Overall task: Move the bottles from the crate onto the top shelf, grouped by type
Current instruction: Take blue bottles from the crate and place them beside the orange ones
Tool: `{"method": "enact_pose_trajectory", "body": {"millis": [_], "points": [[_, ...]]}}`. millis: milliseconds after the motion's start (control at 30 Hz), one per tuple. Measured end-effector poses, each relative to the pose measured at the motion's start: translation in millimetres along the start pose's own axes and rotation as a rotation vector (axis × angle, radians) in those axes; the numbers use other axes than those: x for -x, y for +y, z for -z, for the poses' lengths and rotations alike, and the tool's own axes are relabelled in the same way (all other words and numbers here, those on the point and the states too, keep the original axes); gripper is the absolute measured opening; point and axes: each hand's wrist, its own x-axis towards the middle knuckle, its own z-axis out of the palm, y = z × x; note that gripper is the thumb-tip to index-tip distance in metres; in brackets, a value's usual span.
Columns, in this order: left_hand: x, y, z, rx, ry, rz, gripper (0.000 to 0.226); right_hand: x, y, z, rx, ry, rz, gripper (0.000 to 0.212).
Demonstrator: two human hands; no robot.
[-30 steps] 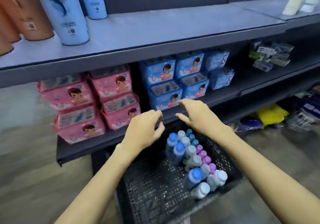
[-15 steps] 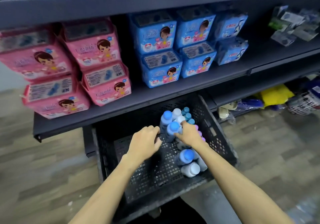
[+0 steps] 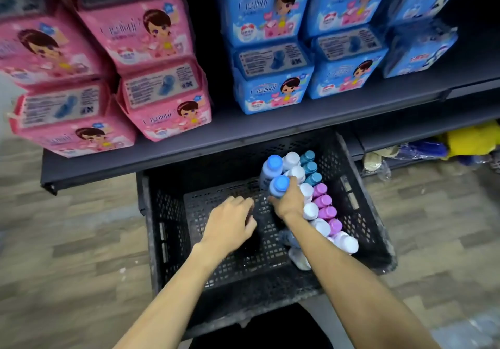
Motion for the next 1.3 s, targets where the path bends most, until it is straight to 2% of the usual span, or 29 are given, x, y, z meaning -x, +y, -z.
{"method": "enact_pose_trajectory", "body": {"millis": [300,500,833,900,1100,1200,1300], "points": [[3.7,-2.5,-17.4,0.075,0.005,0.068,0.016,-13.1,13.4,-25.6,-0.089,0.096,0.007,0.043],[5.5,-11.0,-8.3,0.097,0.031,0.079,0.018,-11.0,19.5,-15.0,-0.09,0.069,0.117,0.038],[-6.2,-9.9,27.6,0.093,-0.002,0.01,0.014,32.4,-18.2,76.8,-0.069,0.114,0.411,0.055],[-14.9,-6.9,44.0,0.058,0.026,-0.022,0.018,42.9,-35.5,99.3,-0.032,0.115,0.482,0.065],[-35.3,16.8,117.8,0.032,0.149,-0.123,0.021,76.9,-90.1,164.9,0.137,0.235,0.691,0.066],[-33.9,41.8,173.9,0.005,0.266,-0.242,0.015,100.6,-124.0,203.1,0.159,0.297,0.757,0.068],[-25.7,63.0,233.6,-0.028,0.437,-0.34,0.016,128.1,-159.0,244.4,0.079,0.326,0.822,0.067]]}}
